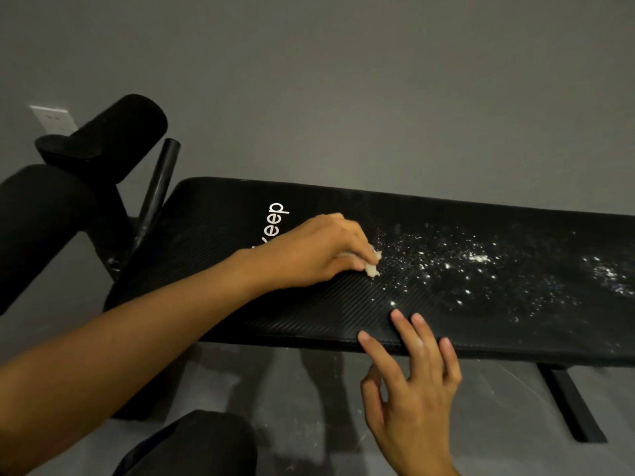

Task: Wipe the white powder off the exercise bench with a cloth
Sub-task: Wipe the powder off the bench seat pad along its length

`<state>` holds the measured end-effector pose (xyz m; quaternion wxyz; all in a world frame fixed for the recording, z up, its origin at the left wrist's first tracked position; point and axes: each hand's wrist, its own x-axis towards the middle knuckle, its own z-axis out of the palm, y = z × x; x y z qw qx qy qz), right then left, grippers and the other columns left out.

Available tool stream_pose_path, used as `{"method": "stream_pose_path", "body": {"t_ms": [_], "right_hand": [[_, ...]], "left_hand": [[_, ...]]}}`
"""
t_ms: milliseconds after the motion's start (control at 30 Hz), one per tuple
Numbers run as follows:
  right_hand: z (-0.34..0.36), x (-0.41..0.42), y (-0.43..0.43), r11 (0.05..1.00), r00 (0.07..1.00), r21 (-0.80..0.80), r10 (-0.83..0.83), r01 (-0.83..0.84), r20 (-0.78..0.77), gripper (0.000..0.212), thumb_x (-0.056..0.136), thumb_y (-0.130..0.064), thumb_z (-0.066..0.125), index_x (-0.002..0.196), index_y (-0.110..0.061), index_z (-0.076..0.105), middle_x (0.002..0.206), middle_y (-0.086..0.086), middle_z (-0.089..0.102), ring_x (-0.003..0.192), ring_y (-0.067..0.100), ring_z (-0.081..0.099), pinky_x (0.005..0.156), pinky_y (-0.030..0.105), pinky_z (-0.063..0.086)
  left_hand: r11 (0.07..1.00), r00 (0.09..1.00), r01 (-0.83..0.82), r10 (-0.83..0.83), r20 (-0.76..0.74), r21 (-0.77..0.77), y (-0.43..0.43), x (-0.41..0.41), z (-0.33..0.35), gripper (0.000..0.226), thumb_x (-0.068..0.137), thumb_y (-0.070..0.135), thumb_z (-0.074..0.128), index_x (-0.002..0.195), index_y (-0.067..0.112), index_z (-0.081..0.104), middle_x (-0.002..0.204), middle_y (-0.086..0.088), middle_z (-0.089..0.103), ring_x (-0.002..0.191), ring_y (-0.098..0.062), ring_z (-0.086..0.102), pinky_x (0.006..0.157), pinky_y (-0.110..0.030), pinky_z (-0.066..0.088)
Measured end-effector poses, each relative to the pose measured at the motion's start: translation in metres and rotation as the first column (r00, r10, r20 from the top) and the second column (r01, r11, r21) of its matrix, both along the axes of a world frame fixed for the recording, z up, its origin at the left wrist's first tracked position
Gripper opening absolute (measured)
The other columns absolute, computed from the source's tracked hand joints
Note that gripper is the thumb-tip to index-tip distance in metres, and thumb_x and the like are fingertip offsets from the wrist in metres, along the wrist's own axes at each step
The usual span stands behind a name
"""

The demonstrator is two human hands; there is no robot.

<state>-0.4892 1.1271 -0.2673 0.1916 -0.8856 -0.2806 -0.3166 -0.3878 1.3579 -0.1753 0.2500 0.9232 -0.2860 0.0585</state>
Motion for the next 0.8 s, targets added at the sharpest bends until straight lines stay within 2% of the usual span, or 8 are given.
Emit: {"method": "stream_pose_path", "body": {"t_ms": [100,167,267,400,600,733,800], "right_hand": [[-0.001,-0.001,0.0,1.0,1.0,-0.001,-0.008,0.008,-0.022,0.059,0.079,-0.023,0.056,0.136,-0.037,0.05,0.148,0.012,0.049,0.143,0.032,0.04,0.118,0.051,0.019],[0.0,-0.003,0.001,1.0,0.999,-0.01,-0.008,0.007,-0.033,0.06,0.078,-0.023,0.057,0.137,-0.037,0.049,0.15,0.012,0.048,0.144,0.031,0.038,0.118,0.052,0.02],[0.001,-0.002,-0.003,0.999,0.999,-0.031,-0.011,0.01,-0.049,0.062,0.077,-0.025,0.057,0.138,-0.037,0.049,0.15,0.012,0.048,0.144,0.031,0.038,0.118,0.052,0.019],[0.001,-0.002,-0.002,0.999,0.998,-0.049,-0.018,0.015,-0.061,0.063,0.077,-0.026,0.056,0.138,-0.038,0.048,0.151,0.011,0.047,0.144,0.031,0.037,0.119,0.051,0.017],[0.001,-0.003,-0.002,0.999,0.998,-0.04,-0.019,0.016,-0.058,0.063,0.077,-0.024,0.055,0.139,-0.037,0.047,0.151,0.012,0.046,0.145,0.032,0.036,0.119,0.05,0.015],[0.001,-0.002,-0.003,0.999,0.997,-0.048,-0.023,0.02,-0.073,0.063,0.079,-0.025,0.055,0.14,-0.039,0.046,0.151,0.013,0.046,0.145,0.032,0.036,0.119,0.05,0.014],[0.002,-0.002,-0.002,0.999,0.997,-0.048,-0.021,0.017,-0.077,0.063,0.08,-0.025,0.054,0.14,-0.039,0.046,0.151,0.013,0.045,0.145,0.032,0.035,0.12,0.05,0.013]], "left_hand": [[0.988,0.988,-0.155,0.155,0.026,-0.009,0.004,0.017,0.003,0.024,0.097,0.029,0.065,0.119,0.029,0.074,0.118,0.012,0.066,0.101,-0.001,0.051,0.094,-0.022,0.036],[0.98,0.98,-0.197,0.197,0.025,-0.004,0.002,0.024,0.007,0.023,0.097,0.028,0.065,0.118,0.027,0.074,0.118,0.011,0.065,0.103,0.001,0.05,0.096,-0.016,0.03],[0.998,0.997,-0.067,0.067,-0.025,0.006,-0.006,0.005,0.009,0.021,0.096,0.027,0.067,0.115,0.029,0.075,0.119,0.014,0.067,0.106,0.007,0.053,0.102,-0.017,0.035],[0.997,0.997,0.061,-0.063,-0.051,-0.049,-0.003,-0.041,0.006,0.023,0.095,0.028,0.068,0.116,0.027,0.075,0.117,0.01,0.068,0.107,-0.005,0.059,0.097,-0.027,0.047],[0.984,0.983,-0.179,0.179,0.028,-0.014,-0.011,-0.026,0.004,0.022,0.097,0.028,0.065,0.117,0.024,0.075,0.115,0.005,0.068,0.101,-0.015,0.057,0.092,-0.04,0.049],[0.998,0.998,0.058,-0.058,0.025,-0.023,-0.02,-0.053,0.001,0.02,0.097,0.025,0.065,0.113,0.021,0.076,0.114,0.004,0.068,0.1,-0.013,0.059,0.091,-0.031,0.049],[0.994,0.994,0.108,-0.108,0.027,-0.021,-0.018,-0.063,0.0,0.02,0.097,0.025,0.066,0.114,0.021,0.075,0.114,0.005,0.067,0.1,-0.013,0.058,0.089,-0.029,0.049]]}}
